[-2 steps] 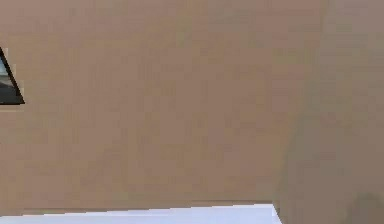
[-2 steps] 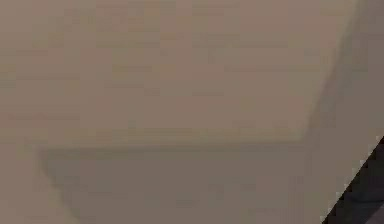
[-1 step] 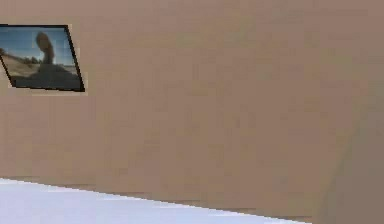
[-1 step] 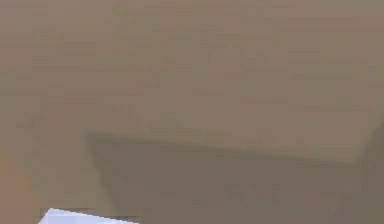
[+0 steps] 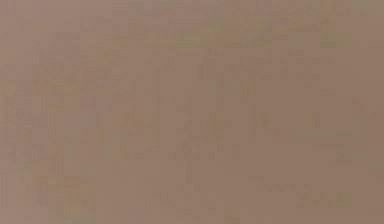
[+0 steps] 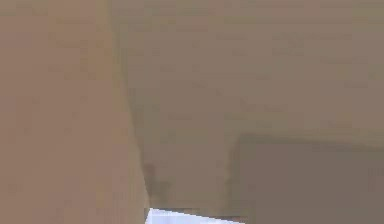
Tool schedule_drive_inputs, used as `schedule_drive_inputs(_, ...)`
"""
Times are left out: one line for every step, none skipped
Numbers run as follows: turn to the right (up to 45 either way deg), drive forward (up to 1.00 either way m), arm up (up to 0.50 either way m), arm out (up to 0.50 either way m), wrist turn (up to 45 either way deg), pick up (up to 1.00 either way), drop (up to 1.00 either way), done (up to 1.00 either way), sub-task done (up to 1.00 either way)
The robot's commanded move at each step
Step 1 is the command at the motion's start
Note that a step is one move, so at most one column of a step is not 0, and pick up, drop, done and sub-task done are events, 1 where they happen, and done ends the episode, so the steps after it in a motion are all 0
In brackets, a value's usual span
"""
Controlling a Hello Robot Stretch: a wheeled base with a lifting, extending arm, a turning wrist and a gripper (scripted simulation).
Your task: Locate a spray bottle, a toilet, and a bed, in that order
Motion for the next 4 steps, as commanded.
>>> schedule_drive_inputs(-45.0, 0.0, 0.0, 0.0, 0.0, 0.0, 0.0, 0.0, 0.0)
schedule_drive_inputs(-33.0, 0.0, 0.0, 0.0, 0.0, 0.0, 0.0, 0.0, 0.0)
schedule_drive_inputs(0.0, 0.6, 0.0, 0.0, 0.0, 0.0, 0.0, 0.0, 0.0)
schedule_drive_inputs(-21.0, 0.0, 0.0, 0.0, 0.0, 0.0, 0.0, 0.0, 0.0)
